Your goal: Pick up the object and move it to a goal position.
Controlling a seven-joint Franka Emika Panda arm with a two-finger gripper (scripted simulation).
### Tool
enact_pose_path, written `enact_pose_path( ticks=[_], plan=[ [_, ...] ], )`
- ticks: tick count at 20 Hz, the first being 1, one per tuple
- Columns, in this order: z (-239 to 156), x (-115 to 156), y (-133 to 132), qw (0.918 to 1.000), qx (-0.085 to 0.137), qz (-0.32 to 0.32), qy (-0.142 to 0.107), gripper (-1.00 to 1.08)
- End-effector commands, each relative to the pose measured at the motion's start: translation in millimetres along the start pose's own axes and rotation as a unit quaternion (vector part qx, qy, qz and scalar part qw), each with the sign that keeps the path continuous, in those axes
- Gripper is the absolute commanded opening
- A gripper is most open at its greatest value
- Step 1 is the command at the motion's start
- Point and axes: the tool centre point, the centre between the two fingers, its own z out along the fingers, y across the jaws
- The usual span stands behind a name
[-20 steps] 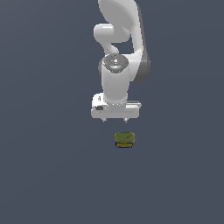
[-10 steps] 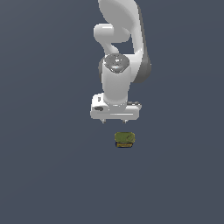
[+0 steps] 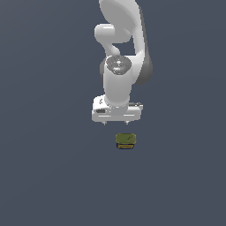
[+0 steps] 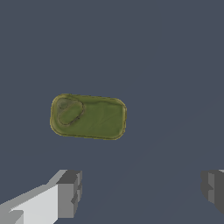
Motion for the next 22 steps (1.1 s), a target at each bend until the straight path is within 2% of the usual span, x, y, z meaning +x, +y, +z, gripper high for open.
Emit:
enact_pose_path(
  ticks=[1, 7, 11, 16, 22],
  plan=[
    [1, 1, -1, 0.9999, 0.0, -0.017, 0.0, 1.0],
    [6, 4, -5, 0.9971, -0.002, -0.076, -0.001, 1.0],
    [11, 7, -9, 0.9915, -0.003, -0.13, -0.002, 1.0],
    [17, 11, -14, 0.9789, -0.004, -0.204, -0.003, 1.0],
    [24, 16, -20, 0.9565, -0.004, -0.292, -0.004, 1.0]
  ],
)
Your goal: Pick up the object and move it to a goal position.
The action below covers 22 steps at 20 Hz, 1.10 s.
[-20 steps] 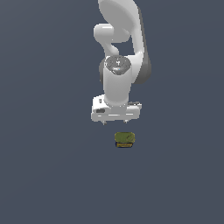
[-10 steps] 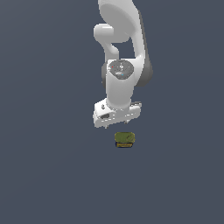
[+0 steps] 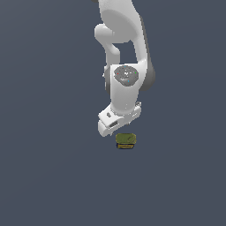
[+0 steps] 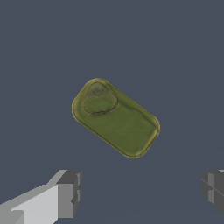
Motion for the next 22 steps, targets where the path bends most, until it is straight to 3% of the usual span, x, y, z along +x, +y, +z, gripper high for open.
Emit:
enact_pose_path(
  ticks=[1, 6, 11, 16, 22],
  plan=[
    [3, 3, -1, 0.9993, 0.0, -0.038, 0.0, 1.0],
    [9, 9, -4, 0.9936, 0.0, -0.113, 0.0, 1.0],
    [14, 15, -6, 0.9825, 0.0, -0.186, 0.001, 1.0],
    [19, 21, -8, 0.966, 0.001, -0.258, 0.003, 1.0],
    [25, 29, -11, 0.9397, 0.001, -0.342, 0.005, 1.0]
  ],
)
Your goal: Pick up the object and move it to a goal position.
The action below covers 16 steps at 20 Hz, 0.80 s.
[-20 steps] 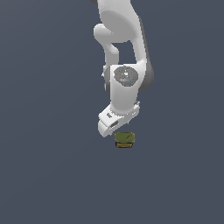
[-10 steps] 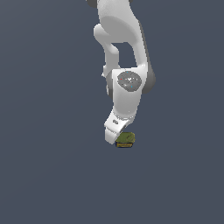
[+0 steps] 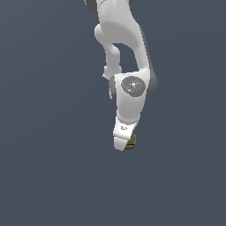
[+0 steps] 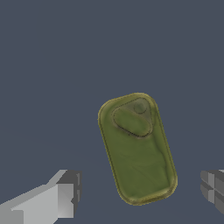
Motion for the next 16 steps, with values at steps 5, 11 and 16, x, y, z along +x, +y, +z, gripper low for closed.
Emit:
enact_pose_path(
  ticks=[5, 11, 16],
  plan=[
    [5.2, 6.9, 2.0, 0.9967, -0.001, -0.081, 0.003, 1.0],
    [8.0, 10.7, 3.1, 0.9921, -0.001, -0.125, 0.005, 1.0],
    [9.0, 12.1, 3.5, 0.9899, -0.002, -0.142, 0.005, 1.0]
  ],
)
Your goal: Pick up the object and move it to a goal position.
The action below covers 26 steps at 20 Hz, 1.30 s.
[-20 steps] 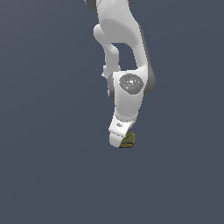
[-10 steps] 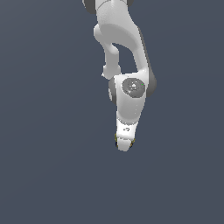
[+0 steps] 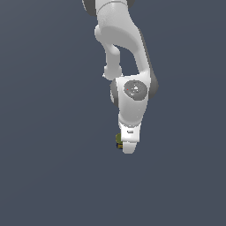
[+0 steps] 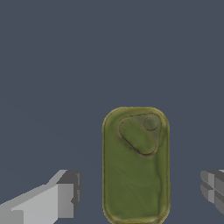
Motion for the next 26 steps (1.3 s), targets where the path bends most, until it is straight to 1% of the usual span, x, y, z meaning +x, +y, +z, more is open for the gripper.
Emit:
enact_pose_path(
  ticks=[1, 6, 15, 20, 21, 26],
  plan=[
    [0, 0, 0, 1.0, 0.0, -0.006, 0.0, 1.0],
    [4, 0, 0, 1.0, 0.0, -0.004, 0.0, 1.0],
    [45, 1, -1, 1.0, 0.0, -0.006, 0.0, 1.0],
    [50, 0, 0, 1.0, 0.0, -0.006, 0.0, 1.0],
    [50, 0, 0, 1.0, 0.0, -0.006, 0.0, -1.0],
    [50, 0, 0, 1.0, 0.0, -0.006, 0.0, -1.0]
  ],
)
